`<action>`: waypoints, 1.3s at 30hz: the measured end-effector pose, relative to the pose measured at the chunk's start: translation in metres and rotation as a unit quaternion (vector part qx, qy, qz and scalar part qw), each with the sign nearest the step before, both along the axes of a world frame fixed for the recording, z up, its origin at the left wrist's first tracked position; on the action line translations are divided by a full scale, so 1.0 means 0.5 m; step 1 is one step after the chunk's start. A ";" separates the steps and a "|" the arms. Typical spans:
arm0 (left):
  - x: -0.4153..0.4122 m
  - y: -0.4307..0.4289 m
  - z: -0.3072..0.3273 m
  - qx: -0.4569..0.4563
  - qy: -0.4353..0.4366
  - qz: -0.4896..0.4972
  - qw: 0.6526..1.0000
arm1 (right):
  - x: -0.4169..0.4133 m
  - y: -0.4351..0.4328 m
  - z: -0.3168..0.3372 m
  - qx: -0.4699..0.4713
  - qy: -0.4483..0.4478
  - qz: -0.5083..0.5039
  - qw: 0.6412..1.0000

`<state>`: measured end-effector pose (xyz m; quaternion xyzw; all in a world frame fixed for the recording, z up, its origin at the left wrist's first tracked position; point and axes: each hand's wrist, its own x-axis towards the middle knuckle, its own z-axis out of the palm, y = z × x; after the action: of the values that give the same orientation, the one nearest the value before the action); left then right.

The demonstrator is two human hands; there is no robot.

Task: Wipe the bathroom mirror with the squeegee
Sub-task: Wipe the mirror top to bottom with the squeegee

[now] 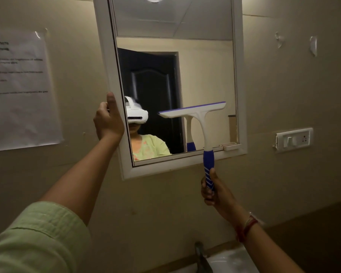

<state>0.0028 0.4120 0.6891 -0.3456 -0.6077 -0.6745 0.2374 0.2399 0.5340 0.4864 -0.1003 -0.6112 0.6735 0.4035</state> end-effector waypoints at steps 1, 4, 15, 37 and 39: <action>0.000 0.000 0.000 0.001 0.000 0.000 1.000 | 0.000 0.000 -0.009 -0.001 -0.001 0.001 1.000; 0.000 0.001 -0.001 0.000 0.001 0.002 1.000 | -0.003 -0.001 -0.034 -0.012 0.008 0.006 1.000; 0.000 0.003 0.000 -0.004 -0.002 0.005 1.000 | -0.007 -0.004 -0.124 -0.058 -0.002 0.013 0.998; -0.003 0.007 0.009 -0.011 -0.015 0.038 0.999 | 0.019 -0.069 -0.184 -0.127 -0.042 -0.009 0.991; -0.004 0.008 0.009 -0.009 -0.010 0.040 0.999 | 0.028 -0.070 -0.185 -0.123 -0.055 -0.017 0.991</action>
<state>0.0009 0.4162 0.6936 -0.3163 -0.6296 -0.6622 0.2551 0.2540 0.4991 0.3937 -0.1967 -0.5428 0.7301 0.3654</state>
